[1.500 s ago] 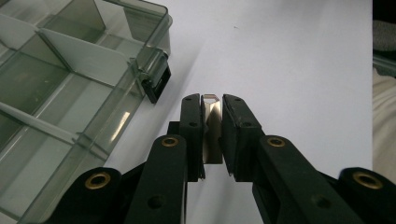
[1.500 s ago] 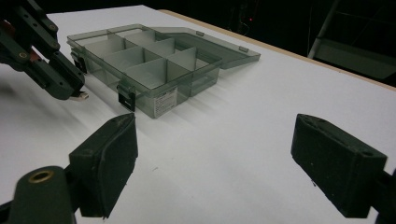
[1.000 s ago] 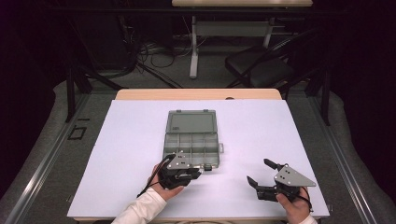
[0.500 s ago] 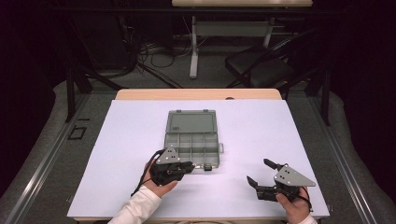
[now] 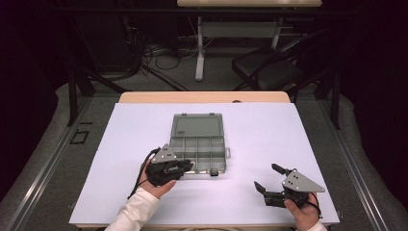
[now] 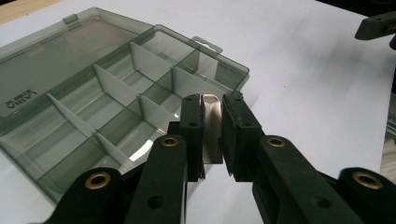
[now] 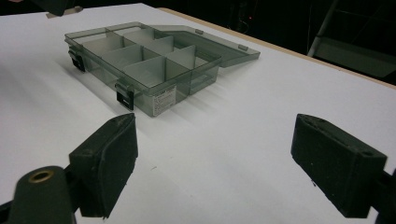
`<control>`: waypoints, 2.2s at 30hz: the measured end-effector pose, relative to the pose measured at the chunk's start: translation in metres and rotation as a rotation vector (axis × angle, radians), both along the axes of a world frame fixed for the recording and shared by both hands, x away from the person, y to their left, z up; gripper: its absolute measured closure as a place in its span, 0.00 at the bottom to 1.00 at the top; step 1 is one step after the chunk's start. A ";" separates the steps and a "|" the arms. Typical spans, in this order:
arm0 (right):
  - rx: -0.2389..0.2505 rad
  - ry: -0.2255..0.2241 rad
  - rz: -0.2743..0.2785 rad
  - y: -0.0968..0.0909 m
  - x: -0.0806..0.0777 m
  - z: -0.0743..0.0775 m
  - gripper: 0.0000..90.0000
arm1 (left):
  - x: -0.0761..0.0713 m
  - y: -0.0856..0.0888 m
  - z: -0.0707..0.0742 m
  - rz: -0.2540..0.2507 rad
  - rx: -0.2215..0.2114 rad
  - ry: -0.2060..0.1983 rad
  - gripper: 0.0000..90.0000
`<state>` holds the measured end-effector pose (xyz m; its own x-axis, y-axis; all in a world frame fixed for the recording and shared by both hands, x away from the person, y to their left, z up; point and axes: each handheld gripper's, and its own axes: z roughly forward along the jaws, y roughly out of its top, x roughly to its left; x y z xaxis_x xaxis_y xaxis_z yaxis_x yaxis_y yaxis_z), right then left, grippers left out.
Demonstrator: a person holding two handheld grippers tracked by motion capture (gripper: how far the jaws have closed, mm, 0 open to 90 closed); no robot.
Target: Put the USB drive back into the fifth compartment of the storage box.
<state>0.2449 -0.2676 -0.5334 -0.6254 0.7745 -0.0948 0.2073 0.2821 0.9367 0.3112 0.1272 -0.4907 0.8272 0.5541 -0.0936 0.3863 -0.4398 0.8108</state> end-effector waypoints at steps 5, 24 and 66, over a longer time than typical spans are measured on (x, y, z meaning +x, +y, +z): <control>-0.001 -0.001 -0.002 0.000 0.000 0.000 0.16 | 0.004 0.005 0.007 0.025 0.004 0.000 0.88; -0.004 -0.001 -0.002 0.000 0.001 -0.001 0.16 | 0.023 0.023 0.020 0.117 0.037 0.009 0.88; -0.007 0.000 0.004 0.000 0.001 -0.001 0.16 | 0.037 0.028 -0.025 0.198 0.124 0.064 0.88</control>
<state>0.2459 -0.2674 -0.5341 -0.6282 0.7716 -0.0997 0.2067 0.2890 0.9347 0.3481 0.1550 -0.5158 0.6960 0.7153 -0.0635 0.5240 -0.4454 0.7260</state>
